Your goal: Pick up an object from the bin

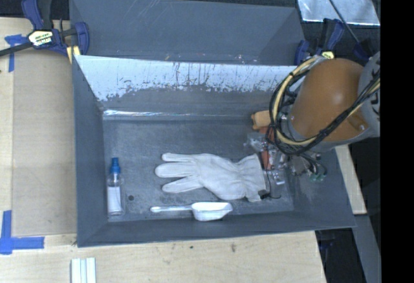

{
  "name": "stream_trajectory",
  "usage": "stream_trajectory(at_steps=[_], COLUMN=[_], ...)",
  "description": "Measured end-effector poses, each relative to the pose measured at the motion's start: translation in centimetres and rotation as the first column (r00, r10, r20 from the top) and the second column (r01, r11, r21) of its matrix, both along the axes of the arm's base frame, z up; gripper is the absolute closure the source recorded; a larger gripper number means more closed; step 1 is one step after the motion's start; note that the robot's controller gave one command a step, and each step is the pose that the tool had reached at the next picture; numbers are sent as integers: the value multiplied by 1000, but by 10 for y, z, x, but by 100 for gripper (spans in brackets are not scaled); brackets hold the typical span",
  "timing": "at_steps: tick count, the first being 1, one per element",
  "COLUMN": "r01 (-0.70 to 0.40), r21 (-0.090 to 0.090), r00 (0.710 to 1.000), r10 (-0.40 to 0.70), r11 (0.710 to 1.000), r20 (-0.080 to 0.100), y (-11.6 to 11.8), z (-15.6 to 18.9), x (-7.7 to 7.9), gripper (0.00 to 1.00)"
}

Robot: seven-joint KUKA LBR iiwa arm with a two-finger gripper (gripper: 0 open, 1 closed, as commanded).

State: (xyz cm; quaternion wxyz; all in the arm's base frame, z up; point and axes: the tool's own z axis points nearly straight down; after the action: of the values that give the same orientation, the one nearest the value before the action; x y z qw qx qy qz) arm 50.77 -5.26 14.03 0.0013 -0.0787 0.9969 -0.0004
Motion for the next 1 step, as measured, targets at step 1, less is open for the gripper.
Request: stream_trajectory(at_steps=[1], r01=[-151], r21=[-1], r00=[988], r10=[151], r11=[989], r20=[11], y=[5], z=[-71], x=[-23], gripper=[0])
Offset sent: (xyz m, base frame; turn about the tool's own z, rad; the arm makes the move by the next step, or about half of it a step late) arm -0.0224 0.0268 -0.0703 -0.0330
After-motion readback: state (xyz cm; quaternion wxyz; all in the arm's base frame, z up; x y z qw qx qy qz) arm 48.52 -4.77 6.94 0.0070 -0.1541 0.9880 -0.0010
